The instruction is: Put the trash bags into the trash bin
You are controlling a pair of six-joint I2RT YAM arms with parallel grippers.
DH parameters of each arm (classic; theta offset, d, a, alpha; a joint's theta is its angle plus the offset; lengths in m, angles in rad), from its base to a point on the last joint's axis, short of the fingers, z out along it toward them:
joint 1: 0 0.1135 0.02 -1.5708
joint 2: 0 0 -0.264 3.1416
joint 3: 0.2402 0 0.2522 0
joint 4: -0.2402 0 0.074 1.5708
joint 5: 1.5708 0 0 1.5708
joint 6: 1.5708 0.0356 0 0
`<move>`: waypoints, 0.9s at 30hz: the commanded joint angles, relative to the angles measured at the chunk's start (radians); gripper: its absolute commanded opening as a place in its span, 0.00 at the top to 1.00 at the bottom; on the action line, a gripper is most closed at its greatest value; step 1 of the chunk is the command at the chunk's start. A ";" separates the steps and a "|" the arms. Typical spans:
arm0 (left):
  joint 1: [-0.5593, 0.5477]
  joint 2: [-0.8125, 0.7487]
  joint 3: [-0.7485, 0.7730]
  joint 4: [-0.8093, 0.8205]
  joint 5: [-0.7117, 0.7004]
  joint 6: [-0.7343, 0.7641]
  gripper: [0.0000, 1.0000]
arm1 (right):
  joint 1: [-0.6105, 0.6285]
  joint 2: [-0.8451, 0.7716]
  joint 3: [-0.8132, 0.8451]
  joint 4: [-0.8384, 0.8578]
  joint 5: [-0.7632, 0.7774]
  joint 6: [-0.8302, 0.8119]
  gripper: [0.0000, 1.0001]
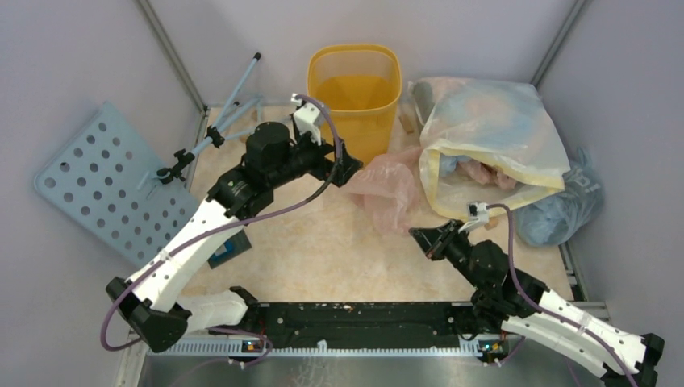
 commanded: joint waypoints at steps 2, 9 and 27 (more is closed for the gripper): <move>0.000 -0.174 -0.085 -0.092 -0.065 0.013 0.01 | 0.007 -0.037 0.030 -0.190 0.264 0.185 1.00; 0.000 -0.283 -0.256 -0.119 -0.122 -0.010 0.01 | 0.007 0.011 0.168 -0.500 0.479 0.244 0.43; 0.048 -0.349 -0.571 0.035 -0.208 -0.113 0.01 | 0.155 0.715 0.630 -0.367 0.027 -0.619 0.11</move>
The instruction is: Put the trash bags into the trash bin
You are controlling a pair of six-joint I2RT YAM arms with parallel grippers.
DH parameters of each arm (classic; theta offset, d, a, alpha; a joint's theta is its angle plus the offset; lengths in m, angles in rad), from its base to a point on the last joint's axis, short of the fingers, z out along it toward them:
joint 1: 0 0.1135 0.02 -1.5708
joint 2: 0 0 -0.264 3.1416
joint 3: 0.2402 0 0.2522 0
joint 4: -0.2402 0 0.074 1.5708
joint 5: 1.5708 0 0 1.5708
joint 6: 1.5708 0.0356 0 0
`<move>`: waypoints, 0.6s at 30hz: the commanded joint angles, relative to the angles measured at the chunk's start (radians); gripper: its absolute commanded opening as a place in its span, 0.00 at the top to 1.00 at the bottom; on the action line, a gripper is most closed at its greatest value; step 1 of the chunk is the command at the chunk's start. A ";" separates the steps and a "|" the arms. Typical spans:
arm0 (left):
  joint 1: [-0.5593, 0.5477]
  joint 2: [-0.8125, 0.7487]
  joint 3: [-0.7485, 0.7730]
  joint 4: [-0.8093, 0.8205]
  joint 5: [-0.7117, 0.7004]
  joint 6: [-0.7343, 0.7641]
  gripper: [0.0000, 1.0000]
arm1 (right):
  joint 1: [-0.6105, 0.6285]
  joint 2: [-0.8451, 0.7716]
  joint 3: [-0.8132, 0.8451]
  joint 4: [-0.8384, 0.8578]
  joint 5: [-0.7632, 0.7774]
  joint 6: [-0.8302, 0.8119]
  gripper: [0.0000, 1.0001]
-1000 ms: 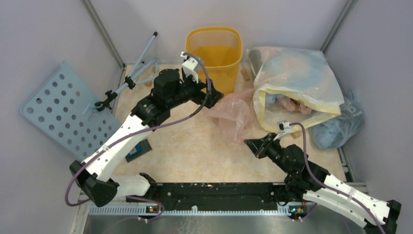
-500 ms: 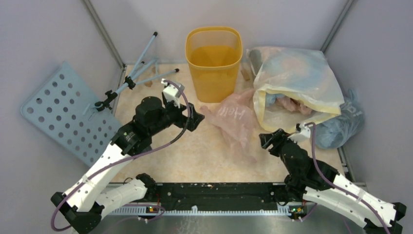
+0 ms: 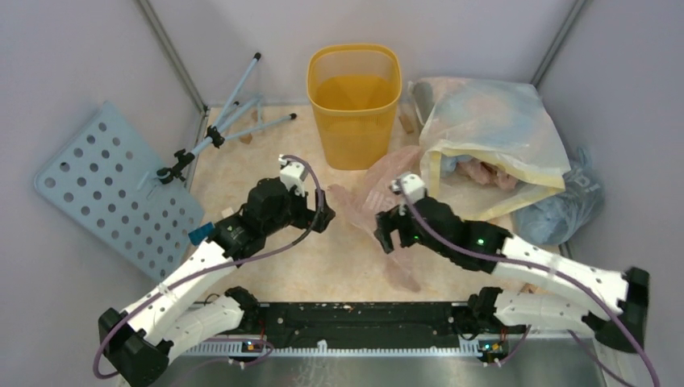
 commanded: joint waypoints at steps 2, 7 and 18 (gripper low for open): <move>0.099 -0.044 -0.041 0.069 0.012 -0.041 0.01 | 0.178 0.277 0.184 -0.019 0.135 -0.221 0.13; 0.260 -0.068 -0.107 0.137 0.192 -0.071 0.02 | 0.184 0.464 0.298 -0.010 0.150 -0.298 0.24; 0.310 -0.149 -0.238 0.302 0.226 -0.171 0.06 | 0.184 0.599 0.317 0.036 0.250 -0.301 0.71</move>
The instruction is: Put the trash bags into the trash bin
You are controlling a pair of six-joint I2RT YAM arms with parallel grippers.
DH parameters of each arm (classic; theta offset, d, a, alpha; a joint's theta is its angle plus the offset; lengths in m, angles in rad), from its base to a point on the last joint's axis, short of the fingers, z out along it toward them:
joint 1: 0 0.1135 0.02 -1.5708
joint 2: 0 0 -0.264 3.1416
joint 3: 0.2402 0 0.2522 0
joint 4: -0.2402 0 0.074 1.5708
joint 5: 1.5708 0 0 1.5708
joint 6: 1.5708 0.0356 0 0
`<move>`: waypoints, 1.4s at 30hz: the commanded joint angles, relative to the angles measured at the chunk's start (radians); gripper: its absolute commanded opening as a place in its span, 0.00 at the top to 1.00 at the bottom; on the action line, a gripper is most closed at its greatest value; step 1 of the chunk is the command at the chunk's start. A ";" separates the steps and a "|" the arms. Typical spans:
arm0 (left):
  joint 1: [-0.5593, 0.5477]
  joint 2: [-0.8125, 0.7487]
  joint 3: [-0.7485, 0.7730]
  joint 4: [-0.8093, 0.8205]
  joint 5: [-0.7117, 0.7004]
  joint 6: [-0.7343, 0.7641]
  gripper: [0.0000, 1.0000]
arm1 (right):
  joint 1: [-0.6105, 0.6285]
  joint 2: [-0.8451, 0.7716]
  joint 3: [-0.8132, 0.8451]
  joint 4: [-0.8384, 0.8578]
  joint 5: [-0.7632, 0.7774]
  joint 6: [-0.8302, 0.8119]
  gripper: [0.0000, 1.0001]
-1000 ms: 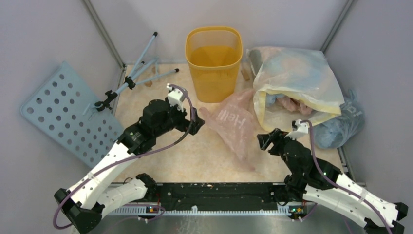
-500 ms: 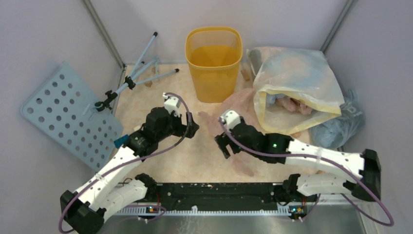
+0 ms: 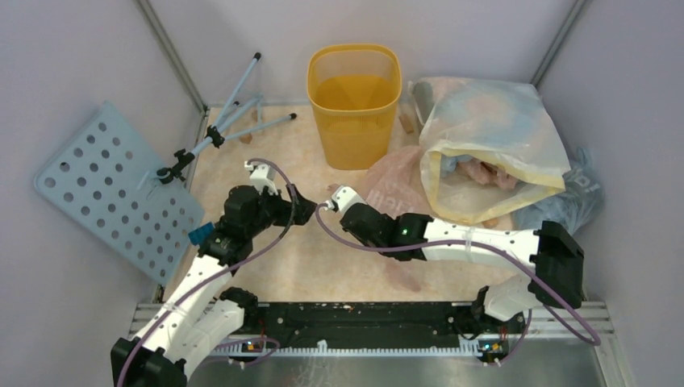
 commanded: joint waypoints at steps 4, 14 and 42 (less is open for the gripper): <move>0.009 -0.063 -0.101 0.251 0.101 -0.051 0.06 | 0.001 -0.056 0.000 0.041 0.064 0.008 1.00; 0.008 -0.045 -0.169 0.400 0.230 0.045 0.03 | -0.005 -0.311 -0.127 -0.018 0.072 0.086 1.00; -0.176 0.144 -0.222 0.782 0.251 0.373 0.04 | -0.013 -0.627 -0.145 -0.186 0.201 0.124 1.00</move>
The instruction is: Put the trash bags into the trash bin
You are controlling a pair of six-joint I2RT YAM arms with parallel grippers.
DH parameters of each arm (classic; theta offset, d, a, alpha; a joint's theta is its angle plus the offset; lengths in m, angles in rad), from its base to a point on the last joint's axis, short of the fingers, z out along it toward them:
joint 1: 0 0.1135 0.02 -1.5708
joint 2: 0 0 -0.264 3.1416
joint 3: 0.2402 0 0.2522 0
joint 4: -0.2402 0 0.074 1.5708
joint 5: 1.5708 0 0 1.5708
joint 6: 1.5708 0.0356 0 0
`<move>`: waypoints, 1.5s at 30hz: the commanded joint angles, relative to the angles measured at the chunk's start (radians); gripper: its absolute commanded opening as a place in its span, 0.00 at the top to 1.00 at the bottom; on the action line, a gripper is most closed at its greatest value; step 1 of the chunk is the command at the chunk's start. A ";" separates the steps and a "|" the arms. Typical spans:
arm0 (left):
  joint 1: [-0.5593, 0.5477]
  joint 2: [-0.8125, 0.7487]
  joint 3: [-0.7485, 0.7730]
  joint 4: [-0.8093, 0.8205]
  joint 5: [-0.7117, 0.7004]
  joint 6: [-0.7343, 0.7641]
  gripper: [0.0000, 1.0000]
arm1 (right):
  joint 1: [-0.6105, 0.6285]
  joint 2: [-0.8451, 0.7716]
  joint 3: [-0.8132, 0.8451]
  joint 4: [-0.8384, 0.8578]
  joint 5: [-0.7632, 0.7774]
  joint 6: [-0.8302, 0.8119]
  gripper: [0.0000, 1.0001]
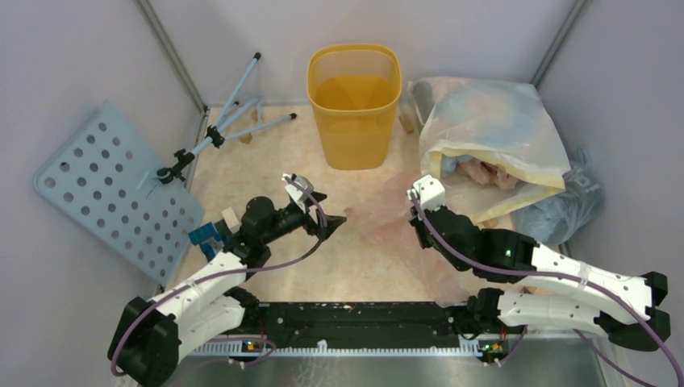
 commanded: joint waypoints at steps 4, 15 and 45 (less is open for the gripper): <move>-0.011 0.094 0.052 0.070 0.097 0.147 0.10 | -0.008 -0.042 0.025 -0.007 0.023 -0.021 1.00; -0.017 0.196 0.128 0.069 0.196 0.157 0.13 | -0.007 -0.040 0.023 -0.006 0.001 -0.028 1.00; -0.006 -0.163 0.278 -0.425 -0.013 -0.216 1.00 | -0.178 0.175 0.091 -0.028 0.138 0.086 0.96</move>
